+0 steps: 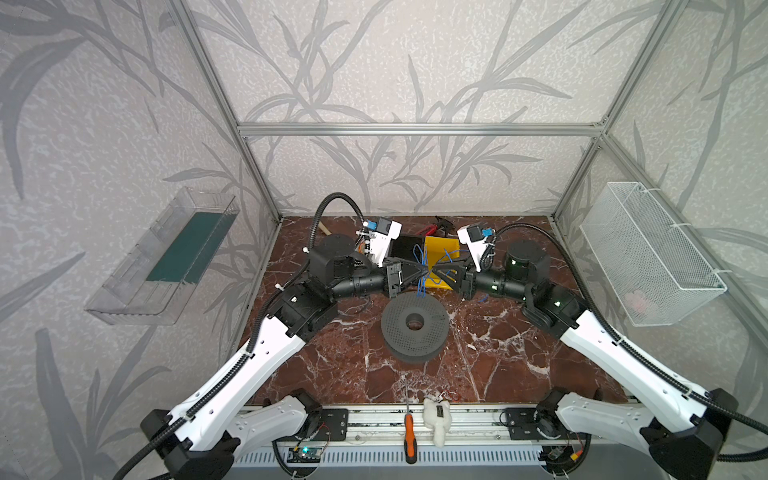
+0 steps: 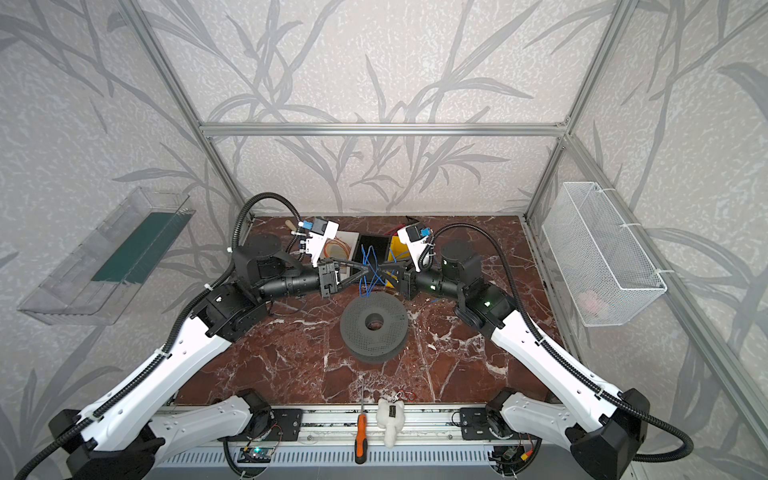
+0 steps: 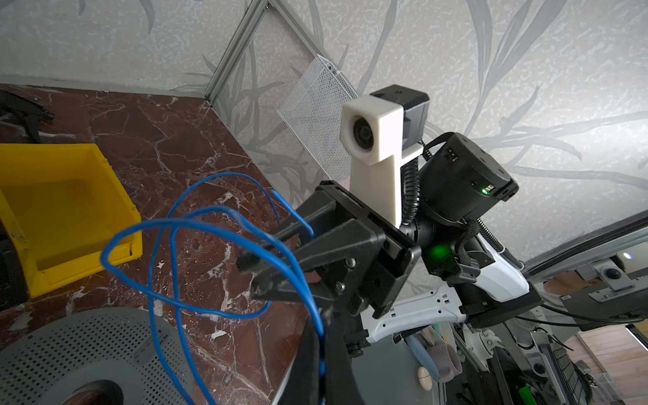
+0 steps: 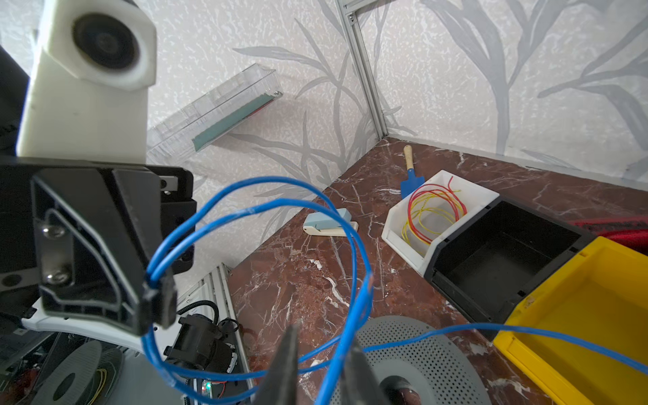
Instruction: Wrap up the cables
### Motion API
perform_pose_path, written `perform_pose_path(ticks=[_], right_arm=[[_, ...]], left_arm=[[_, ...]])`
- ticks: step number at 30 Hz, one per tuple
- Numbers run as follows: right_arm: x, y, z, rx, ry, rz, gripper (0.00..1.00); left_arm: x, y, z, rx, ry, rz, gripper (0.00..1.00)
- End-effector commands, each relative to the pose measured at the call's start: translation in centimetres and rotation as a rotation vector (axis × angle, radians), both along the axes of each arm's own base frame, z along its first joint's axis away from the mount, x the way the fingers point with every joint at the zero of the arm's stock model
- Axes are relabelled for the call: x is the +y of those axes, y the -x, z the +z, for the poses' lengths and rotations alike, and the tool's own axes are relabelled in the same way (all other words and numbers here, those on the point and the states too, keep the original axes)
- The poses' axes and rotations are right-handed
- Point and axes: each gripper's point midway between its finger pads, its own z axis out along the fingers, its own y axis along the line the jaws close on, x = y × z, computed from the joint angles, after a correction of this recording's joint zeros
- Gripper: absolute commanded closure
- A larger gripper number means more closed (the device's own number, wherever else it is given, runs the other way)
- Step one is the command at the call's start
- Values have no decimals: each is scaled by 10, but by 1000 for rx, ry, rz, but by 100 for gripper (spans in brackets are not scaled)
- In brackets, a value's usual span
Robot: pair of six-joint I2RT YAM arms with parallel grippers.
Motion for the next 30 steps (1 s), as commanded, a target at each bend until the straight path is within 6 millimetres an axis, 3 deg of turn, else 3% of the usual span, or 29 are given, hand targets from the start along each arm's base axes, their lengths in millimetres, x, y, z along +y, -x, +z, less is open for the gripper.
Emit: perform_pose_path(ticks=[1,4,7,10,12,19,23,30], right_arm=[[-2,-3,25,-47,-41,-30,100],[-4,-3,23,-30,-41,-38,100],[0,0,24,-9,-59,-16,100],[0,0,25,6,-68,-12,100],[-3,-2,24,22,-65,-25,100],[-2,-4,23,81,-114,13,100],[5,-1,23,104,-133,59,100],[15,7,27,129,-174,141,100]], left_arm=[[-3,4,4,-26,14,-30,100],[-3,4,3,-30,13,-30,92],[-2,5,4,-40,17,-32,75],[5,6,3,-54,-16,-3,49],[12,7,5,-75,-35,24,41],[28,7,1,-83,-70,81,45],[22,5,-3,-66,-53,57,58],[11,-13,-19,-56,-74,65,62]])
